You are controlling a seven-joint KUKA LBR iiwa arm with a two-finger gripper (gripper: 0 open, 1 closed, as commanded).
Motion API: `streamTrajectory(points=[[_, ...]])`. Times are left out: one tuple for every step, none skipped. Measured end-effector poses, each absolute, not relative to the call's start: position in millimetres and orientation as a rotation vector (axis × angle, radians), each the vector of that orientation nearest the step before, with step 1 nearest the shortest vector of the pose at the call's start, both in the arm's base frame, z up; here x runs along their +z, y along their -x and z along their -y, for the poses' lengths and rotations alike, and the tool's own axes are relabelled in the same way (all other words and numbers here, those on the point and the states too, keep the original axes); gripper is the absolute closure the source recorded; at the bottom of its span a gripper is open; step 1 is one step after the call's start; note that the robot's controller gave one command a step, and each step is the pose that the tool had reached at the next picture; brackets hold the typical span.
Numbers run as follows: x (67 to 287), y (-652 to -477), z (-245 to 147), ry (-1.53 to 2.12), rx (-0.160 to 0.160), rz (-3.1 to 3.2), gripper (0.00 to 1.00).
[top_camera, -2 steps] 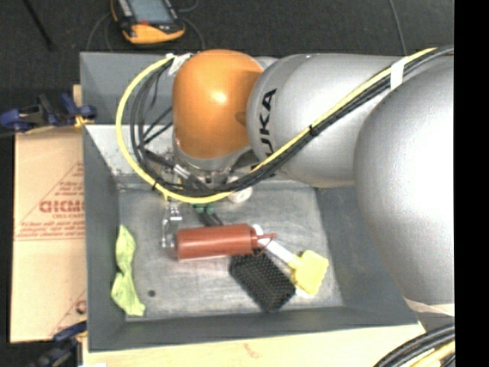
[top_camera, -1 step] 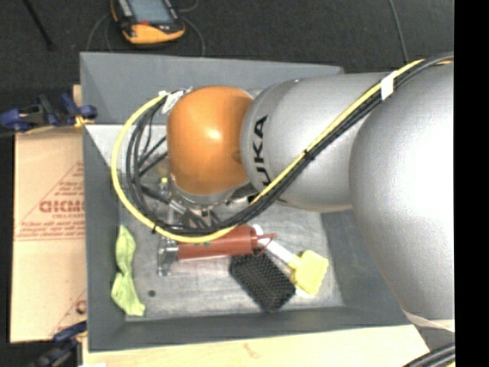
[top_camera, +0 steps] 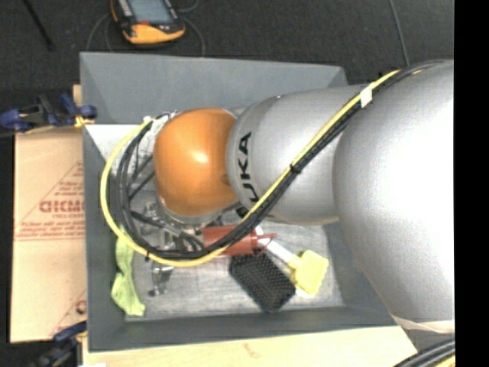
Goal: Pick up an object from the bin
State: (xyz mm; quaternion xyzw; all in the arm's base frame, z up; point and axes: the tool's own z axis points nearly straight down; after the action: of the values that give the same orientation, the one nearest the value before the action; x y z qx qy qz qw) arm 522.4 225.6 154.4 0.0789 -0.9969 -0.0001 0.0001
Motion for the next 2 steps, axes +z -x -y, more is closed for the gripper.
streamTrajectory(points=[[110.0,-509.6,-210.4,-0.454,-0.003,3.113,0.0],[100.2,-504.5,-205.4,-0.464,-0.002,3.108,0.0]])
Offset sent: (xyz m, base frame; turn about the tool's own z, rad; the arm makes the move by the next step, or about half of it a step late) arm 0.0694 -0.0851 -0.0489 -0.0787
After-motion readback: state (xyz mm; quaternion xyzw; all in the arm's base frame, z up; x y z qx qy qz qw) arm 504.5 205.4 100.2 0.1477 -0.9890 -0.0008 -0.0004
